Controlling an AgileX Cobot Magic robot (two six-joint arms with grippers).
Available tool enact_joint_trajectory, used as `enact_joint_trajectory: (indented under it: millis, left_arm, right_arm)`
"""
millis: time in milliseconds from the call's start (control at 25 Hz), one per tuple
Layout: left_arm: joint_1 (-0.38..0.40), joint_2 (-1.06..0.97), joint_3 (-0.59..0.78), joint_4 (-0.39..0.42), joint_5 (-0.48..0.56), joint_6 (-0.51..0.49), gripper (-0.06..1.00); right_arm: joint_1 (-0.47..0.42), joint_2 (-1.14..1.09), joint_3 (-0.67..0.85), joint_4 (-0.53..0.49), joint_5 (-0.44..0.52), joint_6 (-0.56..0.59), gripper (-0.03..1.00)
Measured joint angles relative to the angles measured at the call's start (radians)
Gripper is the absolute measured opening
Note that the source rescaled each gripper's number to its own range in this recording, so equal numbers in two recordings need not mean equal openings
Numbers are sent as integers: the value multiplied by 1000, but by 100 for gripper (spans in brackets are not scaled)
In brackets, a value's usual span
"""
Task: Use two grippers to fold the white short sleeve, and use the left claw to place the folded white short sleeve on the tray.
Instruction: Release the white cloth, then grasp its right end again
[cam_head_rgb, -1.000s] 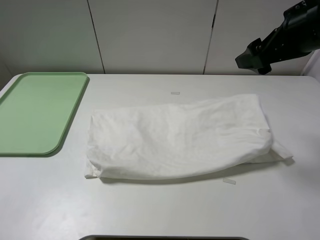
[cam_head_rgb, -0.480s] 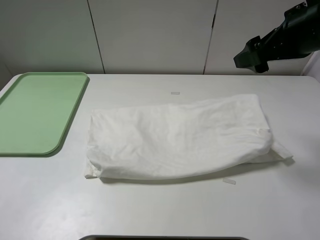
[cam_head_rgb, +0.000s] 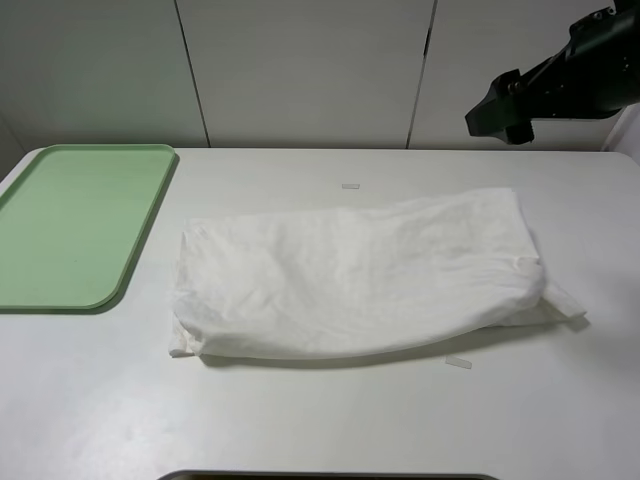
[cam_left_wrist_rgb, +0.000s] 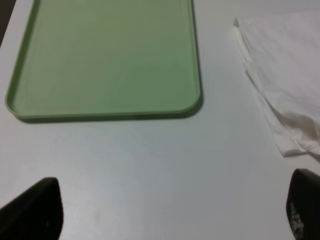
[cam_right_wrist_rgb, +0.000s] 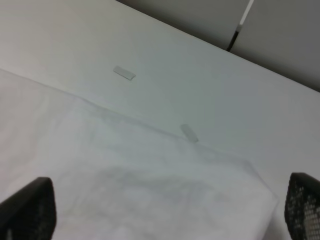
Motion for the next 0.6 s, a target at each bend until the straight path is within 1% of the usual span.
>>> enact_joint_trajectory:
  millis: [160, 240, 320, 360, 440, 600]
  left_arm:
    - [0, 0, 0, 0, 0, 0, 88]
    - [0, 0, 0, 0, 0, 0, 88]
    - [0, 0, 0, 0, 0, 0, 88]
    - [0, 0, 0, 0, 0, 0, 88]
    - [0, 0, 0, 0, 0, 0, 88]
    - [0, 0, 0, 0, 0, 0, 88]
  right_arm:
    - [0, 0, 0, 46, 3, 7, 100]
    - [0, 0, 0, 108, 10, 24, 100]
    - [0, 0, 0, 111, 10, 25, 100]
    - [0, 0, 0, 134, 13, 28, 100]
    - [0, 0, 0, 157, 42, 31, 100]
    - [0, 0, 1, 167, 79, 32, 100]
